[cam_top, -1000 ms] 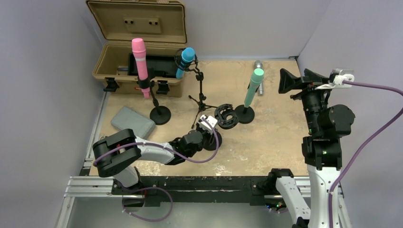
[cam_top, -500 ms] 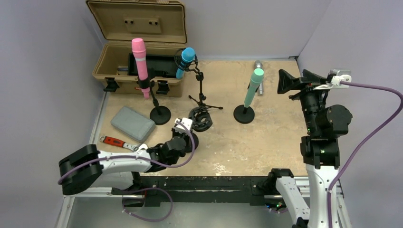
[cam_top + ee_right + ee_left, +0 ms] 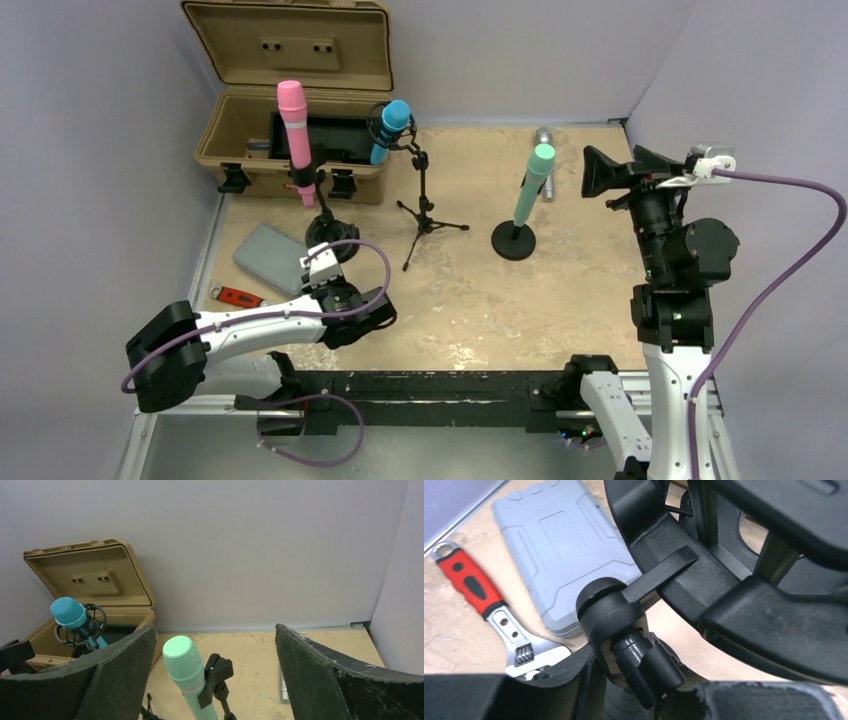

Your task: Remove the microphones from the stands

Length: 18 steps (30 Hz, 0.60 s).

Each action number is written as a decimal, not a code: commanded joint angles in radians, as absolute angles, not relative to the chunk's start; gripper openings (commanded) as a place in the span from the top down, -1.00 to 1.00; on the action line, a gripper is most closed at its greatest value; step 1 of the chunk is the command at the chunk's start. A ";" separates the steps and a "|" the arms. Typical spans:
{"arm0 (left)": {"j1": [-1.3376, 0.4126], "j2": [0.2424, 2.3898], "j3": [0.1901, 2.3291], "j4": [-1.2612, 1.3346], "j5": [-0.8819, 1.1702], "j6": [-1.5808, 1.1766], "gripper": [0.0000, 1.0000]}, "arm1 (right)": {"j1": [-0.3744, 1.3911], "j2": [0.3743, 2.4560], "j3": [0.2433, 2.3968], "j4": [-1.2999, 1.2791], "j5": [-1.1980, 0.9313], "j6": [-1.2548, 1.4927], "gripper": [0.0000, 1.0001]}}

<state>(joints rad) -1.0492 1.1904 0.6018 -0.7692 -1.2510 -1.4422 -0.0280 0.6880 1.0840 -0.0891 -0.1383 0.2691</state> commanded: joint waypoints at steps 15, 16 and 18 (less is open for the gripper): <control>-1.074 0.949 0.549 -0.583 -1.112 -1.162 -1.00 | -0.028 0.712 1.083 -0.056 -0.175 0.284 -0.74; -1.074 0.952 0.574 -0.649 -1.110 -1.187 -1.00 | -0.028 0.712 1.085 -0.057 -0.176 0.283 -0.74; -1.074 0.946 0.619 -0.725 -1.095 -1.206 -1.00 | -0.028 0.712 1.087 -0.057 -0.175 0.282 -0.74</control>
<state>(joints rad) -1.0691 0.9569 0.5381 -0.6464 -1.1252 -1.2293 -0.0280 0.7136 1.0840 -0.0891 -0.1535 0.2729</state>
